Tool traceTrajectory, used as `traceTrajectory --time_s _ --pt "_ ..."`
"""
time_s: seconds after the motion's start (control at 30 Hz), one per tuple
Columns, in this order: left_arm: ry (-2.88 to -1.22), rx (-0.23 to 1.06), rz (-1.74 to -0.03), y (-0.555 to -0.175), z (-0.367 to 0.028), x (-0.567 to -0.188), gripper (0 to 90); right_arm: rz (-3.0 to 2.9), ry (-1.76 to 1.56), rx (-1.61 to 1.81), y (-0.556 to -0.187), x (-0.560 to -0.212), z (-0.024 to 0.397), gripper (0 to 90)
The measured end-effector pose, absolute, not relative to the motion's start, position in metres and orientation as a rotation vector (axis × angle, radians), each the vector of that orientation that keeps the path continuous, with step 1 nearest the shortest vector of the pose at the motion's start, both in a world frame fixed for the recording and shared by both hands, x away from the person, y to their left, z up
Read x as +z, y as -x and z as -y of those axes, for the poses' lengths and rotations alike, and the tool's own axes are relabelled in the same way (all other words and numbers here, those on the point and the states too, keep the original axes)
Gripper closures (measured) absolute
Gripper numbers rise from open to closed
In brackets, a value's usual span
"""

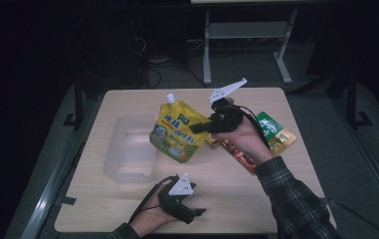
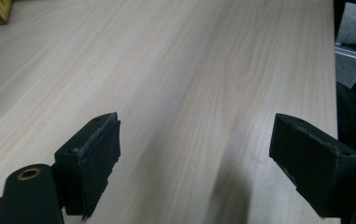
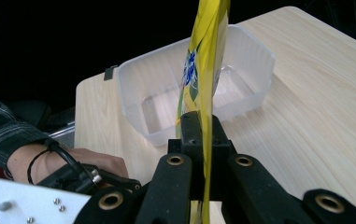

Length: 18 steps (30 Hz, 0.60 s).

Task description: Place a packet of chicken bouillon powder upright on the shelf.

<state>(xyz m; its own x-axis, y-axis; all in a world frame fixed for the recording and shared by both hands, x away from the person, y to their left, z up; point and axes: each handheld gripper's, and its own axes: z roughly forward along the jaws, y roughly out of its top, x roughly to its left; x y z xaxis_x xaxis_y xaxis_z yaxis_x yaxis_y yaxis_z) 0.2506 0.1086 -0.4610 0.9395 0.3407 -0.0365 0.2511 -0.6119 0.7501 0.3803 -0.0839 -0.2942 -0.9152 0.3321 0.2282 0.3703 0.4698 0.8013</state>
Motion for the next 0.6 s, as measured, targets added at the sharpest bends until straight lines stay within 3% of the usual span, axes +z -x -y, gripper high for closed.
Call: traceTrajectory --time_s 0.6 --pt "-2.269 0.139 -0.427 -0.251 -0.108 -0.463 15.9 2.680 0.511 -1.417 -0.389 -0.287 0.013 90.0"
